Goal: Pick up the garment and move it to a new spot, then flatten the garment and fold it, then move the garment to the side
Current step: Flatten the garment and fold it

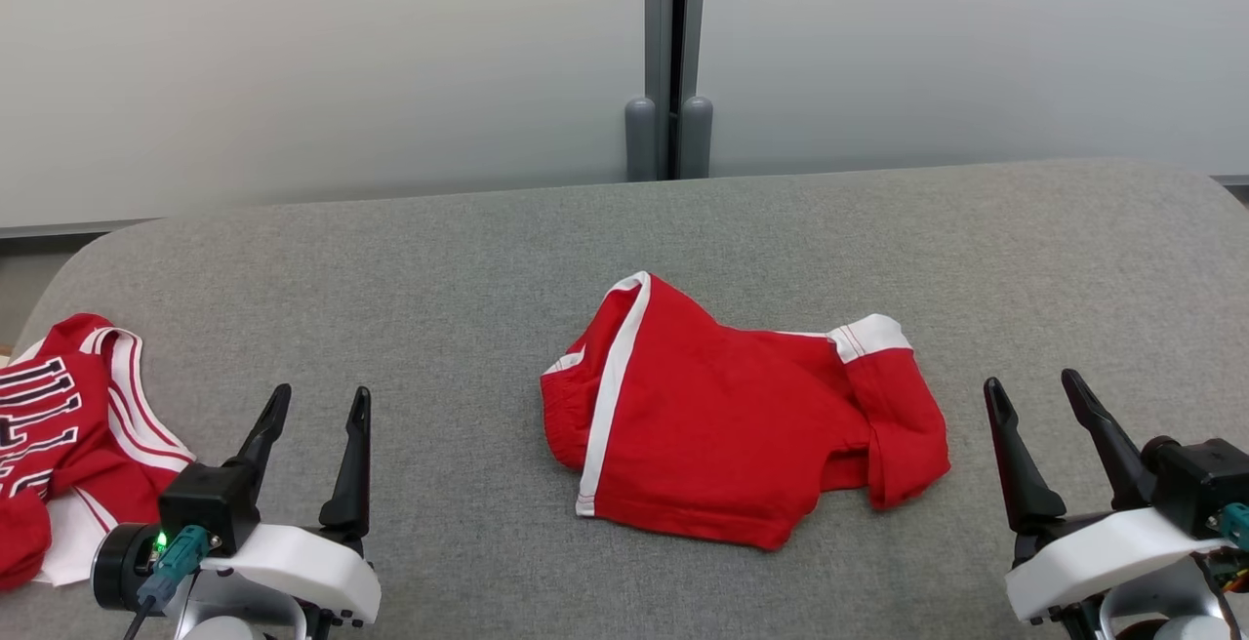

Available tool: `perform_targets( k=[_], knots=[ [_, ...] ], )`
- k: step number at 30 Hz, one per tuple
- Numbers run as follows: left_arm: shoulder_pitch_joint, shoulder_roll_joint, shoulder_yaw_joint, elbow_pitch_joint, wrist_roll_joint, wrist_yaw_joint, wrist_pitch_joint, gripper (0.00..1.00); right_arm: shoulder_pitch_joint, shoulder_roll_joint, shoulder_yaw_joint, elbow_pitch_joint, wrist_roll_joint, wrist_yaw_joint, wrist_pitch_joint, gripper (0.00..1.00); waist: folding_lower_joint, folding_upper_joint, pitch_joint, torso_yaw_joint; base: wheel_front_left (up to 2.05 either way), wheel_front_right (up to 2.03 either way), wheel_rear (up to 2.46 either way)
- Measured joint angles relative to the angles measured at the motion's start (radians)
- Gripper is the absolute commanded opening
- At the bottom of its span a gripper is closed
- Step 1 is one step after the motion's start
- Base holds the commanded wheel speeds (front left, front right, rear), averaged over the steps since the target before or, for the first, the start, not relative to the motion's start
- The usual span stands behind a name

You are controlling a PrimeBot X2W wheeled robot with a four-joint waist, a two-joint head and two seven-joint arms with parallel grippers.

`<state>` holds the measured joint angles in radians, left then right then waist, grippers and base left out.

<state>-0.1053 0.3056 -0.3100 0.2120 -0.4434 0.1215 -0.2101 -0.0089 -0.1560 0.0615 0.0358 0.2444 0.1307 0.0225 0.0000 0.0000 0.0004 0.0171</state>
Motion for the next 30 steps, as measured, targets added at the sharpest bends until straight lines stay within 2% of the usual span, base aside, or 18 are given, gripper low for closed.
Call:
perform_targets(
  k=[17, 23, 26, 30],
  knots=[
    [-0.005, 0.001, -0.012, -0.004, -0.008, 0.007, 0.008, 1.00, -0.002, 0.001, 0.012, -0.004, 0.000, 0.000, 0.012, 1.00, 0.0000, 0.0000, 0.015, 0.013, 0.00, 0.00, 0.00],
    [-0.056, -0.012, -0.025, -0.027, 0.000, 0.012, 0.004, 1.00, -0.013, -0.014, 0.188, 0.017, 0.014, 0.000, 0.049, 1.00, 0.0000, 0.0000, 0.064, 0.039, 0.00, 0.00, 0.00],
    [-0.089, -0.031, -0.040, -0.033, 0.011, 0.010, -0.002, 1.00, -0.016, -0.026, 0.285, 0.053, 0.019, 0.000, 0.061, 1.00, -0.0001, 0.0000, 0.098, 0.062, 0.00, 0.00, 0.00],
    [-0.135, -0.050, -0.058, -0.028, 0.023, 0.005, -0.012, 1.00, -0.033, -0.058, 0.365, 0.122, 0.014, 0.000, 0.067, 1.00, 0.0000, 0.0000, 0.146, 0.097, 0.00, 0.00, 0.00]
  ],
)
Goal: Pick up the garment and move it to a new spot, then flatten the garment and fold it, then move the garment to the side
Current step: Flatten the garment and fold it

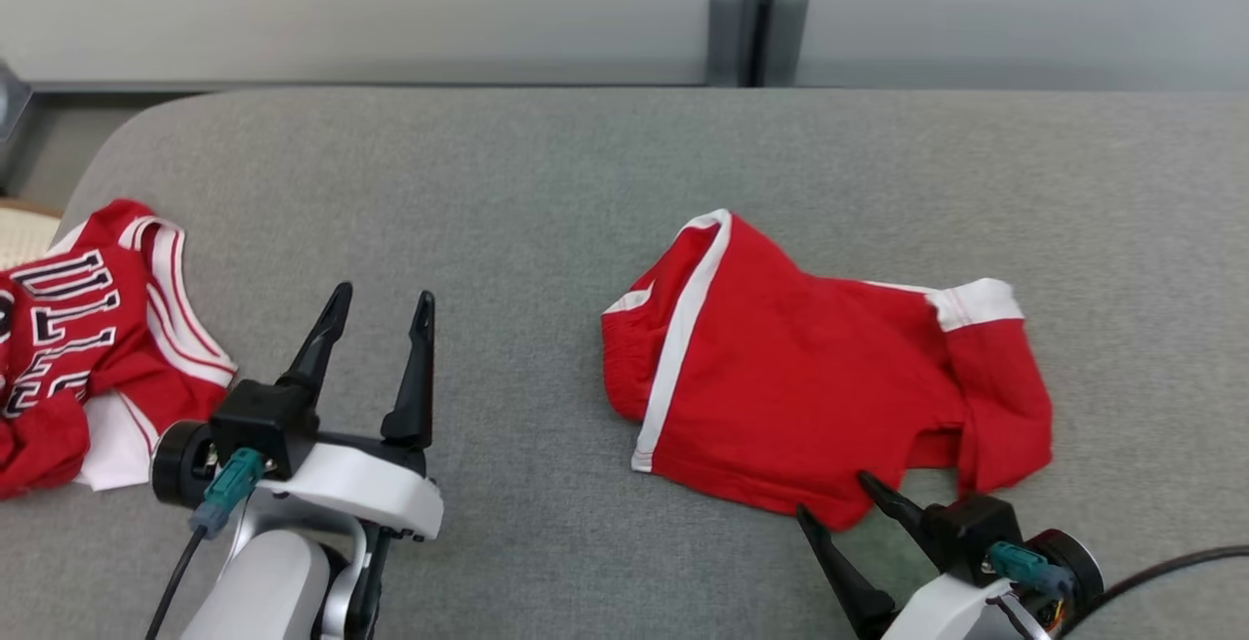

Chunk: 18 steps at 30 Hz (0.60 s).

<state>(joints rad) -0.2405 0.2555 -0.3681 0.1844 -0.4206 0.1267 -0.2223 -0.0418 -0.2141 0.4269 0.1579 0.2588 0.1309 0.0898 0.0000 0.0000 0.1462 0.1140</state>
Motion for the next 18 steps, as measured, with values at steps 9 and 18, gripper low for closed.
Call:
perform_targets(
  k=[9, 18],
  knots=[
    [-0.052, -0.035, -0.004, 0.041, 0.009, -0.003, -0.025, 1.00, -0.087, -0.052, 0.088, 0.128, -0.036, 0.000, -0.006, 0.48, 0.0000, 0.0000, 0.084, 0.058, 0.00, 0.00, 0.00],
    [-0.055, -0.035, 0.012, 0.071, 0.015, -0.002, -0.035, 1.00, -0.120, -0.041, 0.116, 0.070, 0.008, 0.000, -0.039, 0.00, 0.0000, 0.0000, 0.078, 0.029, 0.00, 0.00, 0.00]
  ],
)
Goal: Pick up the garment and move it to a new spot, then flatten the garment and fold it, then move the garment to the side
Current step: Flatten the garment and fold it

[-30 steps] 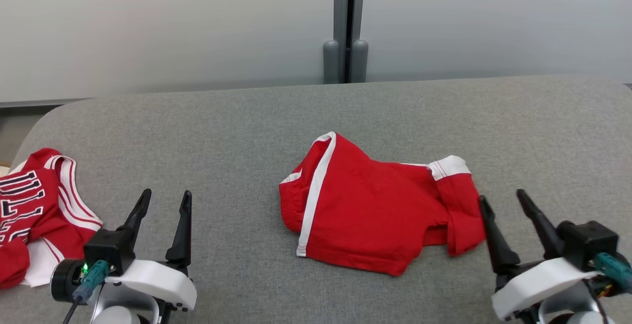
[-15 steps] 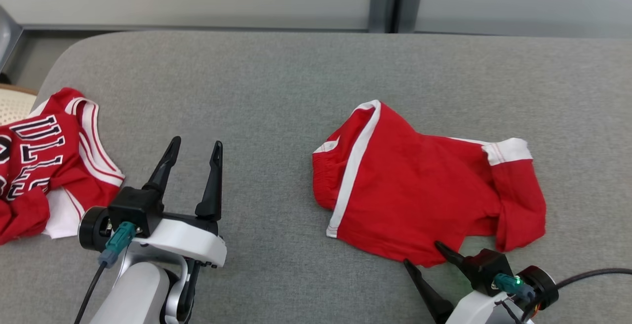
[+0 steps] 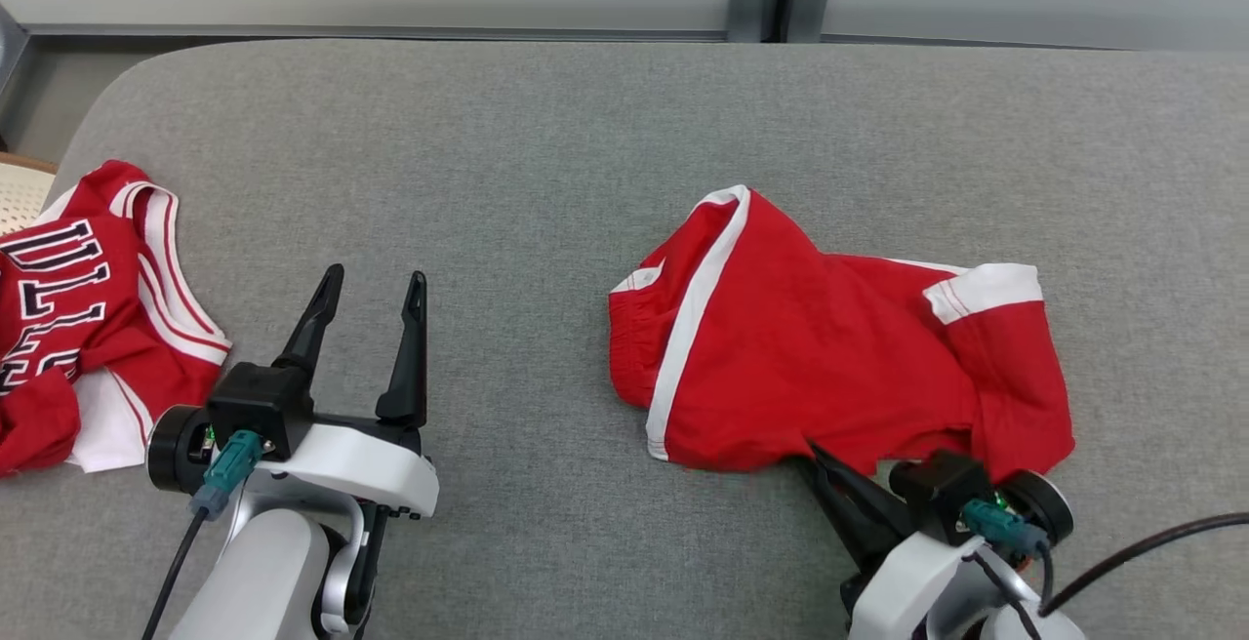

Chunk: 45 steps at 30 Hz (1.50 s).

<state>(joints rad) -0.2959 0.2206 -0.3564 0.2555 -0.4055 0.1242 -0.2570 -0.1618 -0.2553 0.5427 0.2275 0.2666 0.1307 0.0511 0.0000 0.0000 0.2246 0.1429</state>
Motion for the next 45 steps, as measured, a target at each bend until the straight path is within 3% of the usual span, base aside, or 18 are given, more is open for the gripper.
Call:
perform_targets(
  k=[6, 13, 21, 28, 29, 30, 31, 37, 45],
  knots=[
    [0.000, 0.012, 0.003, 0.007, 0.002, 0.002, 0.000, 1.00, -0.013, 0.012, -0.063, -0.104, 0.039, 0.000, -0.007, 0.00, 0.0001, 0.0000, -0.014, -0.044, 0.00, 0.00, 0.00],
    [-0.018, 0.021, 0.000, -0.006, 0.008, 0.009, 0.005, 1.00, -0.012, 0.056, -0.287, -0.132, 0.077, 0.000, -0.012, 0.00, 0.0001, 0.0000, -0.001, -0.071, 0.00, 0.00, 0.00],
    [-0.051, 0.021, -0.003, -0.022, 0.010, 0.018, 0.010, 1.00, -0.050, 0.097, -0.559, -0.002, 0.098, 0.000, -0.034, 0.00, 0.0000, 0.0000, 0.062, -0.076, 0.00, 0.00, 0.00],
    [-0.066, 0.021, -0.005, -0.023, 0.014, 0.020, 0.008, 1.00, -0.104, 0.096, -0.606, 0.128, 0.127, 0.000, -0.070, 0.00, 0.0000, 0.0000, 0.098, -0.076, 0.00, 0.00, 0.00],
    [-0.068, 0.021, -0.005, -0.024, 0.018, 0.024, 0.006, 1.00, -0.111, 0.092, -0.602, 0.138, 0.134, 0.000, -0.078, 0.33, 0.0000, 0.0000, 0.100, -0.077, 0.00, 0.00, 0.00],
    [-0.072, 0.020, -0.006, -0.026, 0.020, 0.026, 0.006, 1.00, -0.117, 0.086, -0.599, 0.145, 0.142, 0.000, -0.086, 0.47, 0.0000, 0.0000, 0.101, -0.078, 0.00, 0.00, 0.00],
    [-0.075, 0.019, -0.006, -0.028, 0.021, 0.027, 0.005, 1.00, -0.124, 0.081, -0.597, 0.149, 0.153, 0.000, -0.094, 1.00, 0.0001, 0.0000, 0.100, -0.079, 0.00, 0.00, 0.00],
    [-0.061, 0.015, 0.004, -0.043, 0.027, 0.045, 0.000, 1.00, -0.136, 0.031, -0.573, 0.115, 0.167, 0.000, -0.145, 1.00, 0.0001, 0.0000, 0.076, -0.087, 0.00, 0.00, 0.00],
    [0.000, 0.020, 0.025, -0.069, 0.036, 0.072, -0.003, 1.00, -0.105, -0.008, -0.543, -0.039, 0.097, 0.000, -0.142, 1.00, 0.0000, 0.0000, 0.008, -0.104, 0.00, 0.00, 0.00]
  ],
)
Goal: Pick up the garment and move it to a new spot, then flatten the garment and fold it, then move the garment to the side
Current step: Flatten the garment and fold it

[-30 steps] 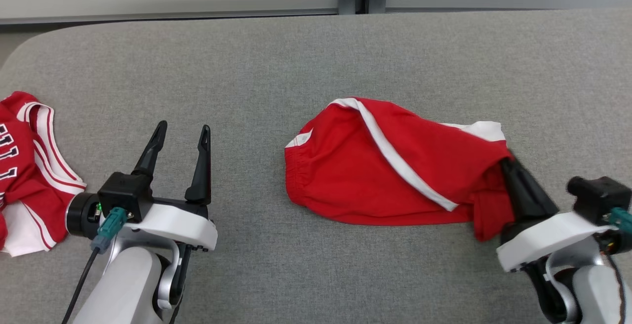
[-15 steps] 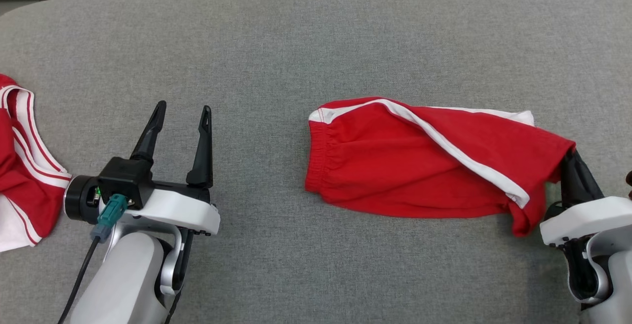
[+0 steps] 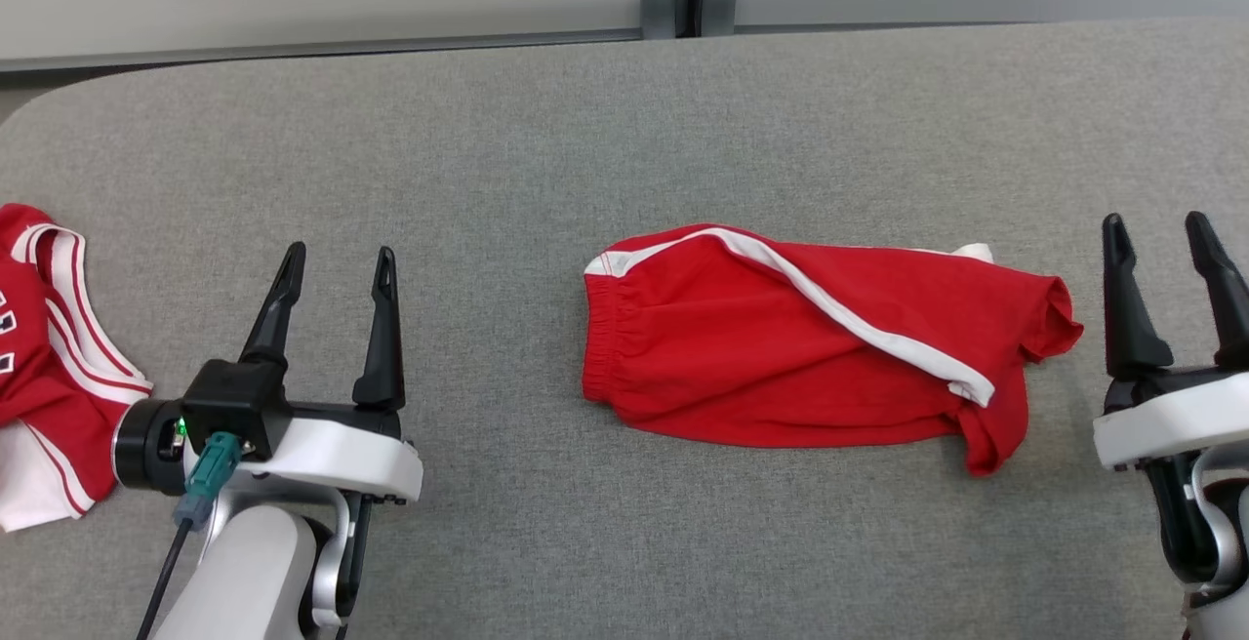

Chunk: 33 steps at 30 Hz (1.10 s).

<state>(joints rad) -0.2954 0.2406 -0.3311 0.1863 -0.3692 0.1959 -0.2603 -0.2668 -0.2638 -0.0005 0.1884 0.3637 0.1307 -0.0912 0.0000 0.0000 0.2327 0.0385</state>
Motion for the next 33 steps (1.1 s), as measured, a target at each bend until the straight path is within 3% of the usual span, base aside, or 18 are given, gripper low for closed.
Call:
perform_targets(
  k=[15, 33],
  knots=[
    [0.146, 0.025, -0.010, -0.020, -0.005, 0.018, 0.014, 1.00, 0.206, 0.063, 0.071, -0.151, -0.076, 0.000, 0.116, 1.00, 0.0000, 0.0000, -0.131, -0.031, 0.00, 0.00, 0.00],
    [0.169, 0.034, -0.023, -0.037, -0.019, 0.026, 0.032, 1.00, 0.227, 0.077, 0.068, -0.179, -0.083, 0.000, 0.137, 1.00, 0.0000, 0.0000, -0.140, -0.027, 0.00, 0.00, 0.00]
  ],
)
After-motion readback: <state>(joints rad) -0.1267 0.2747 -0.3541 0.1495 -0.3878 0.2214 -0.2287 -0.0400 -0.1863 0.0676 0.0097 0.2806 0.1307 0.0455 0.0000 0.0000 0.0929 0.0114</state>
